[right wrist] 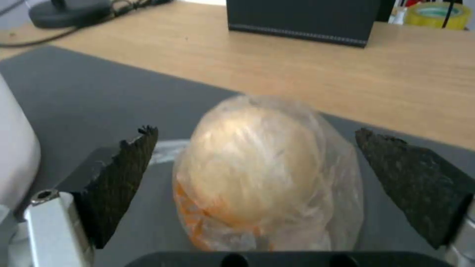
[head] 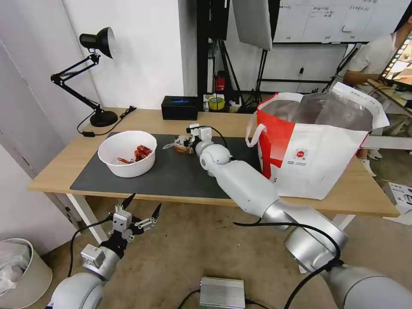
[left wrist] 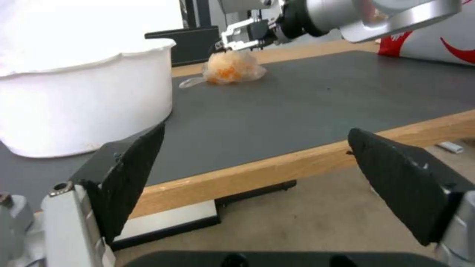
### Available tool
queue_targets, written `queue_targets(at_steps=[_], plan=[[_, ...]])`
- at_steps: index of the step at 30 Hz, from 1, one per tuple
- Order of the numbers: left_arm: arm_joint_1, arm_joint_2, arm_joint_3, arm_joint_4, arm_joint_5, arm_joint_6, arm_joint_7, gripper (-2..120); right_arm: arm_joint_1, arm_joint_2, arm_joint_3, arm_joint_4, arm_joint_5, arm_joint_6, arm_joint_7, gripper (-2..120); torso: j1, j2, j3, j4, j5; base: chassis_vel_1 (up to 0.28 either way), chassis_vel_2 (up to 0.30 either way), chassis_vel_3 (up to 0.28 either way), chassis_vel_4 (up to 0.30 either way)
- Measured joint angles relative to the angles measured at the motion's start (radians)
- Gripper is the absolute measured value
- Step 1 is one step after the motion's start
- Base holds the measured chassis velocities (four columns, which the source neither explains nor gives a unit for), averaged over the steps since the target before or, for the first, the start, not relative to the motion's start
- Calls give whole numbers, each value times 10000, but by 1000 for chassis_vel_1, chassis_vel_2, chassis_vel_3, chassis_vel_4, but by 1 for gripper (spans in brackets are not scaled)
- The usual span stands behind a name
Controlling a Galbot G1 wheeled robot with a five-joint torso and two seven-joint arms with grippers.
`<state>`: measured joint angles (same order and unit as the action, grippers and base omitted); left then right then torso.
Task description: Pick up the trash from the table and place it into the takeout bag.
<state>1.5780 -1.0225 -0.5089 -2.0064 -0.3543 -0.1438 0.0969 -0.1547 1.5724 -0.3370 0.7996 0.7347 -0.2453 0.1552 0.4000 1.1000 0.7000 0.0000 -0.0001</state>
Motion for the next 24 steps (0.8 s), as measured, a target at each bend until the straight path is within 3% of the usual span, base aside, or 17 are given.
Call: queue_targets(at_steps=[24], plan=[[-57, -324, 221, 54, 260, -27, -1, 100, 85, 22, 206, -1023, -356, 483, -1293, 100, 0, -1, 0, -1, 1, 0, 0, 0, 0]])
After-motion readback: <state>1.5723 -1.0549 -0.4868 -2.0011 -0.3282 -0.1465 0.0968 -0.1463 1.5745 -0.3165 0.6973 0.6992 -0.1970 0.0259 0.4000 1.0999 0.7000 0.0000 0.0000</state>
